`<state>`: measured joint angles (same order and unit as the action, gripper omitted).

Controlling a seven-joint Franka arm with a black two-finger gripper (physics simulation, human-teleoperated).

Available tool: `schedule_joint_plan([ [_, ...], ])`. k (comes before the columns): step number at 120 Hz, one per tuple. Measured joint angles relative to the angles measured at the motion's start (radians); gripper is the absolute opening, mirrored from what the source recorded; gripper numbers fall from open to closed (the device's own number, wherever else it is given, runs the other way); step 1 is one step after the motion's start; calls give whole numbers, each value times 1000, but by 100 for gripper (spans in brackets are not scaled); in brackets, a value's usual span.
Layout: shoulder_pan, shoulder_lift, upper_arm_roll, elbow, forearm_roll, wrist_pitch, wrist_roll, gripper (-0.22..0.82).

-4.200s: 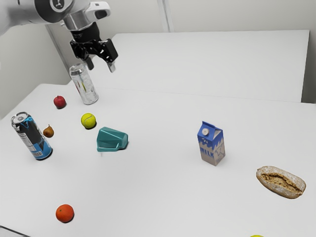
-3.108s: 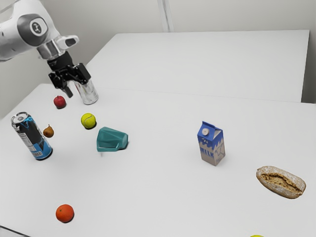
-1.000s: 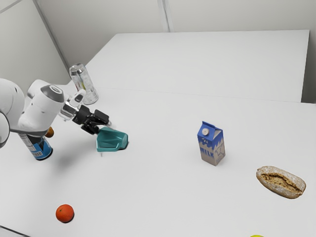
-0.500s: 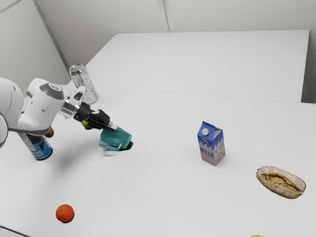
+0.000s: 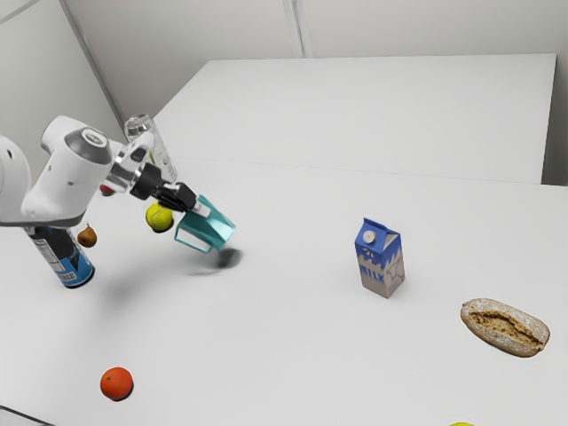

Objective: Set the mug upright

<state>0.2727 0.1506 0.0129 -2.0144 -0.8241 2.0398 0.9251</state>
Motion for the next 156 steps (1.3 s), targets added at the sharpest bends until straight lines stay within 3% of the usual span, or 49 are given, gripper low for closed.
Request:
schedule_joint_plan([
  [43, -97, -171, -43, -94, 356, 2, -169, -18],
  [65, -101, -219, -100, -150, 479, 25, -283, -18],
  [90, -146, -266, -108, -224, 592, 78, -420, -18],
  [156, -192, -284, -111, -382, 782, 309, -713, -18],
])
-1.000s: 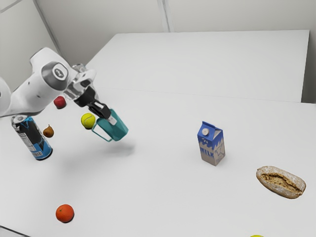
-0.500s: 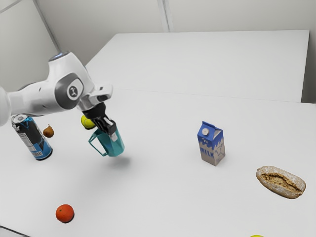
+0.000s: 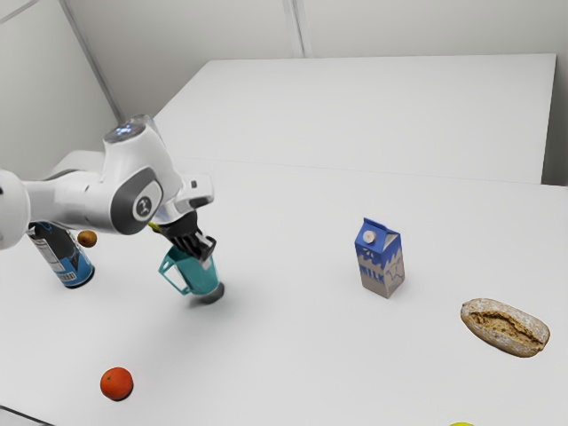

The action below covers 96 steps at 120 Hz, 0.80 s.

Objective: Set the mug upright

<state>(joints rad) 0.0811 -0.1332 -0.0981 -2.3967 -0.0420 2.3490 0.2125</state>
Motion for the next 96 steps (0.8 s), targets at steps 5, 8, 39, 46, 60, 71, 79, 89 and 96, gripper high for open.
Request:
schedule_joint_plan([
  [5, 0, 0, 0, -4, 10, 8, -17, -18],
  [8, -1, 0, 0, -5, 22, 13, -28, -18],
  [39, -12, 6, 0, -27, 73, 68, -121, -18],
  [46, -13, 9, 0, -27, 77, 76, -137, -18],
  [60, -13, 16, 0, -28, 84, 87, -166, -18],
  [71, -13, 25, 0, -31, 86, 92, -186, -18],
  [79, -13, 31, 0, -32, 92, 94, -200, -18],
  [89, -13, 39, -1, -32, 102, 96, -216, -18],
  [96, -13, 44, -1, -32, 106, 97, -226, -18],
])
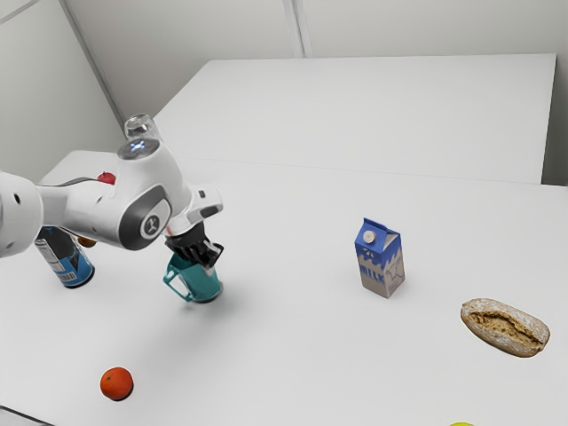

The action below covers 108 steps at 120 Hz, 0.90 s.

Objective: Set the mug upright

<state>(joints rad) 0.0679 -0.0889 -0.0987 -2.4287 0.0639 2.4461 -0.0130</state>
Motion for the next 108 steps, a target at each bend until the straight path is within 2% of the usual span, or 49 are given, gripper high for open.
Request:
schedule_joint_plan([
  [28, -1, 13, -1, 1, 4, 1, -32, -16],
  [66, -9, -5, -2, 5, -17, -1, -49, 19],
  [108, -8, -24, -5, 41, -25, -31, -56, 46],
])
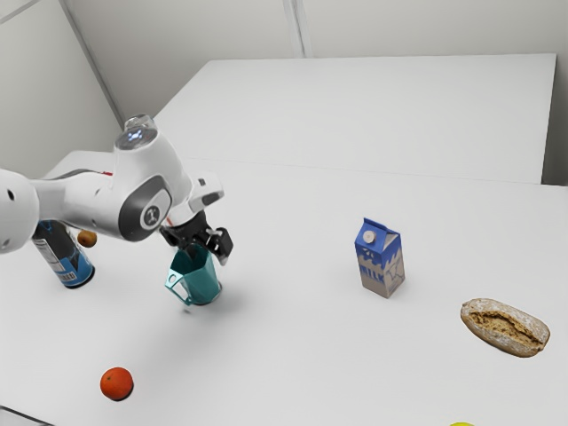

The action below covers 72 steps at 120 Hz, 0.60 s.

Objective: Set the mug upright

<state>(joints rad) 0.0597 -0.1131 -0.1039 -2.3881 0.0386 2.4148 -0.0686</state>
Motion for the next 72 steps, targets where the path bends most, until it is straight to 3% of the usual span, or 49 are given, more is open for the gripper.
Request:
schedule_joint_plan([
  [21, -3, 7, 0, 113, -21, -108, -2, 53],
  [72, -17, 67, -3, 527, -41, -514, -5, 57],
])
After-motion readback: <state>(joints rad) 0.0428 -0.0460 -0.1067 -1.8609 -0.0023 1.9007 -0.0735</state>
